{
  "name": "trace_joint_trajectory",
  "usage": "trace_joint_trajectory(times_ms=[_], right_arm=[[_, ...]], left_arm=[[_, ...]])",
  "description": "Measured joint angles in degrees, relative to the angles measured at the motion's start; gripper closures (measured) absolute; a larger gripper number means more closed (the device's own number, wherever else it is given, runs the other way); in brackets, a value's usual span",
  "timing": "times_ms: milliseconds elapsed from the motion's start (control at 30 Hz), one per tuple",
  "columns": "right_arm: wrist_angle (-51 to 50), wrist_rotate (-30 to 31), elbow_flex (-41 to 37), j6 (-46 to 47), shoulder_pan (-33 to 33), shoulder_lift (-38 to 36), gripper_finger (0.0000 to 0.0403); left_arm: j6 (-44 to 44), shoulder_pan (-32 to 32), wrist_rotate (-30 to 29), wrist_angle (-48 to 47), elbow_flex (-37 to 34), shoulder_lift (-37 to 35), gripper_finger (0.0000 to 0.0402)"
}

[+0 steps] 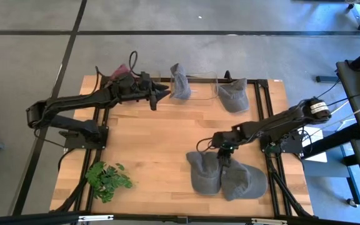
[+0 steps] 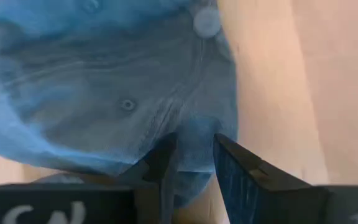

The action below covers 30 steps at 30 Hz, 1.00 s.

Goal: Pick & Place hat
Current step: Put the gray cap into the right transparent bin

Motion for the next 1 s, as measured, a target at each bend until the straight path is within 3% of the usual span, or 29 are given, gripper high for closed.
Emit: trace_joint_trajectory(times_ms=[267, 467, 600, 867, 1000], right_arm=[[6.91, 0.42, -0.02, -8.01, 0.78, 5.52, 0.0297], [8.32, 7.66, 0.17, -15.02, 0.83, 8.48, 0.0297], [9.58, 8.52, 0.55, -20.68, 0.79, 11.83, 0.0297], [12.01, 9.75, 0.88, -15.96, 0.8, 14.08, 0.0301], [12.58, 11.43, 0.83, -16.61, 0.85, 14.08, 0.0329]], left_arm=[[0.01, 0.0, -0.04, -3.04, 0.0, 0.95, 0.0258], [0.01, 0.0, -0.04, -4.32, 0.0, 0.93, 0.0258], [0.01, 0.0, -0.03, -4.31, 0.0, 0.93, 0.0258], [-0.14, -0.31, -0.06, -4.7, 0.0, 0.93, 0.0258], [-0.15, -0.37, 0.07, -4.73, 0.0, 0.9, 0.0258]])
